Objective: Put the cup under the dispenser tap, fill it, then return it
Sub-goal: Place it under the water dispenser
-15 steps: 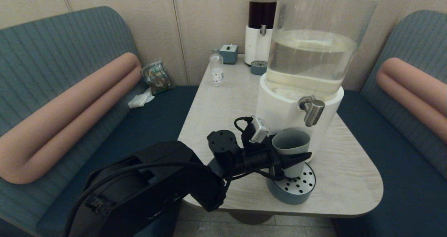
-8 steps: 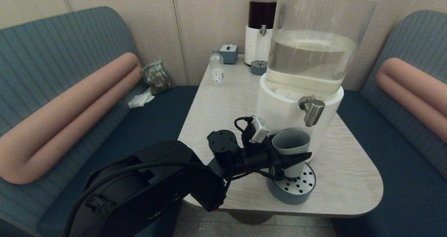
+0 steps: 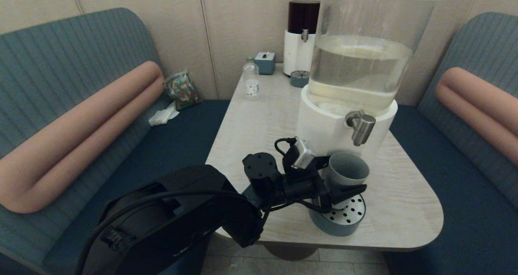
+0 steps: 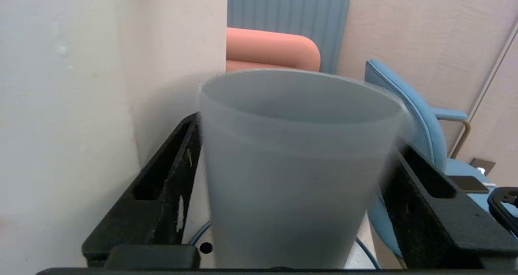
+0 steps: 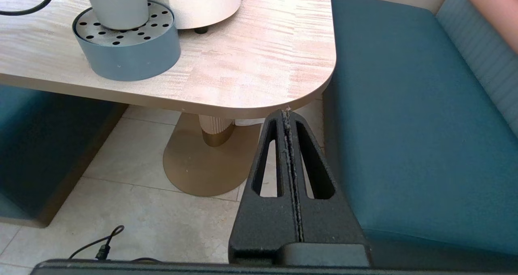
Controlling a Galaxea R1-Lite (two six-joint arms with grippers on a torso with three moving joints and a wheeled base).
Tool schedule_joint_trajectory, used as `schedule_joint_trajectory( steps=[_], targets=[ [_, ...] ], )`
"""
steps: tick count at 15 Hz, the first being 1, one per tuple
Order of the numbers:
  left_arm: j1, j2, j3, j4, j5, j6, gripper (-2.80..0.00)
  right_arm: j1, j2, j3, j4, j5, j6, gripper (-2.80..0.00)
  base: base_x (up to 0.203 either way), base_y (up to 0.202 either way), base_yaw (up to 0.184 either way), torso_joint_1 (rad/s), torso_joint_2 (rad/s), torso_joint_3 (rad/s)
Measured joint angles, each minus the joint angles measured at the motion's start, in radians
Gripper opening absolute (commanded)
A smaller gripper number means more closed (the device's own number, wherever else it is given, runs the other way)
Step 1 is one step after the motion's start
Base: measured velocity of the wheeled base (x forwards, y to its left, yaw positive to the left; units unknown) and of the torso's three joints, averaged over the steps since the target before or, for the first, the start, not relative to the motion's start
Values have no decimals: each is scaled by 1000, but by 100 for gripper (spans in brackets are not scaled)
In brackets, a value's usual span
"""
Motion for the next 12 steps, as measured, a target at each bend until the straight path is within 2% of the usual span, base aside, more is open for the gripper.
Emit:
schedule_joint_trajectory(
  steps=[5,12],
  targets=[
    [-1,-10,20,-2,5,1,0,0,0,0,0,0,0,-280,0,0,0,0,0,0],
    [5,-104,178,-3,28,0,0,0,0,0,0,0,0,-280,0,0,0,0,0,0]
  ],
)
